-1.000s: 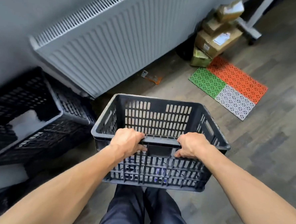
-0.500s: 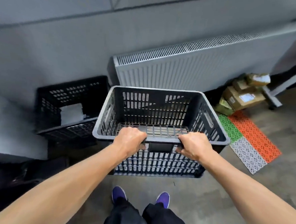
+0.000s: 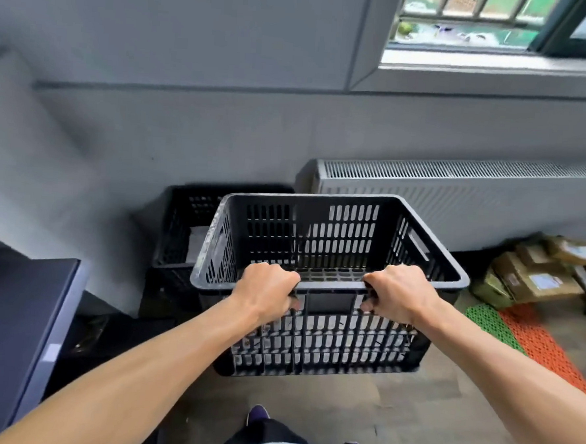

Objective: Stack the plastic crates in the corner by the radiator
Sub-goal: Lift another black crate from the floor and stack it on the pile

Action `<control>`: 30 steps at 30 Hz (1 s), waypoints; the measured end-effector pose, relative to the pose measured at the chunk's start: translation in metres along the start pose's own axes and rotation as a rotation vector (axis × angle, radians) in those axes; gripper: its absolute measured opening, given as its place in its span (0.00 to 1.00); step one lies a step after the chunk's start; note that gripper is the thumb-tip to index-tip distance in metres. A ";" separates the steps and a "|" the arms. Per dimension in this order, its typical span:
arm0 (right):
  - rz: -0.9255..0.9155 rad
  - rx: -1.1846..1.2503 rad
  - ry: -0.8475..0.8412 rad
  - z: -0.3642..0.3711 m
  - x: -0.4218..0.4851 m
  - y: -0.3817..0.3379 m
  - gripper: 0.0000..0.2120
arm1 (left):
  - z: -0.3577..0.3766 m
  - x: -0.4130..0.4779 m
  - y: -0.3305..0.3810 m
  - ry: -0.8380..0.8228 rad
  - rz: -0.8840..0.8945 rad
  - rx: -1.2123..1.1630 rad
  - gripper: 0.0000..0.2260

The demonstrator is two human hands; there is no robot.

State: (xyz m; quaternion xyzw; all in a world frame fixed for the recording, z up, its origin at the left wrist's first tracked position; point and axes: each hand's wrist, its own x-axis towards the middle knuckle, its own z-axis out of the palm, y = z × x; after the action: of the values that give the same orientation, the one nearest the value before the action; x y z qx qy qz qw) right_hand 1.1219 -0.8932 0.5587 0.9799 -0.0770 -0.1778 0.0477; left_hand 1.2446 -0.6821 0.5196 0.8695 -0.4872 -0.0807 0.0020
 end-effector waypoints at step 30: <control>-0.343 -0.088 0.330 -0.074 0.154 -0.060 0.18 | -0.053 -0.015 -0.125 0.112 -0.415 0.229 0.20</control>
State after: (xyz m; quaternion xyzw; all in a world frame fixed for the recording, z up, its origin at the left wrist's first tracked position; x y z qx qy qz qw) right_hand 1.2985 -0.8554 0.5682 0.9914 0.1070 -0.0239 0.0713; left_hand 1.3509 -0.6080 0.5640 0.9486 -0.3034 0.0248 -0.0865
